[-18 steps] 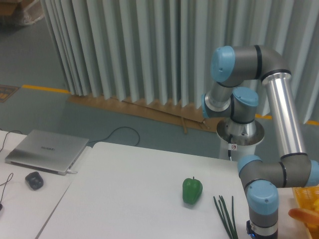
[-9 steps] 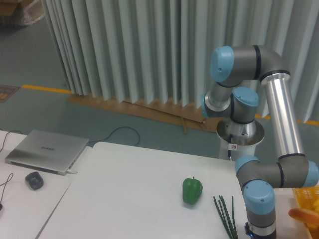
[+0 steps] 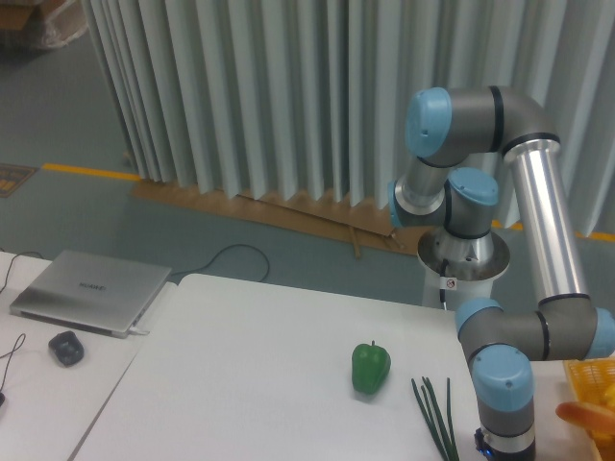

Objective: Place the red peppers in a basket

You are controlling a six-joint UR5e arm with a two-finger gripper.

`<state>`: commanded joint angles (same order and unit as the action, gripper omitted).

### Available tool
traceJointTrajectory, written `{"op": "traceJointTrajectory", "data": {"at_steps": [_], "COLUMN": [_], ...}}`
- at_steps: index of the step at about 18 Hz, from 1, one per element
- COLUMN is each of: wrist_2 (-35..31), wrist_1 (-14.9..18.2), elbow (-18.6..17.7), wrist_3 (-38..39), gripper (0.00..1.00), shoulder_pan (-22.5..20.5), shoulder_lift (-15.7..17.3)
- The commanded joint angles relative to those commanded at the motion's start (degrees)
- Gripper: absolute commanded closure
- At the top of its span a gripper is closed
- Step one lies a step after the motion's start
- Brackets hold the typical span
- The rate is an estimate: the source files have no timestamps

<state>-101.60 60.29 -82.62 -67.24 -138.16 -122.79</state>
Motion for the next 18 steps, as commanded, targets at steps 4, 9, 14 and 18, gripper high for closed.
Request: {"op": "traceJointTrajectory", "data": {"at_steps": [4,9,14,18], "wrist_2": [0.87,2.46,2.55,3.60], "wrist_1": [0.00,0.09,0.18,0.44], "elbow": [-0.09,-0.09,-0.18,-0.44], "wrist_3": [-0.26,-1.67,-2.72,-2.72], "gripper": [0.26,0.26,0.26,0.26], "shoulder_pan": [-1.93,-5.27,-7.74,-8.70], "shoulder_lift": [2.02,3.17,4.75,7.03]}}
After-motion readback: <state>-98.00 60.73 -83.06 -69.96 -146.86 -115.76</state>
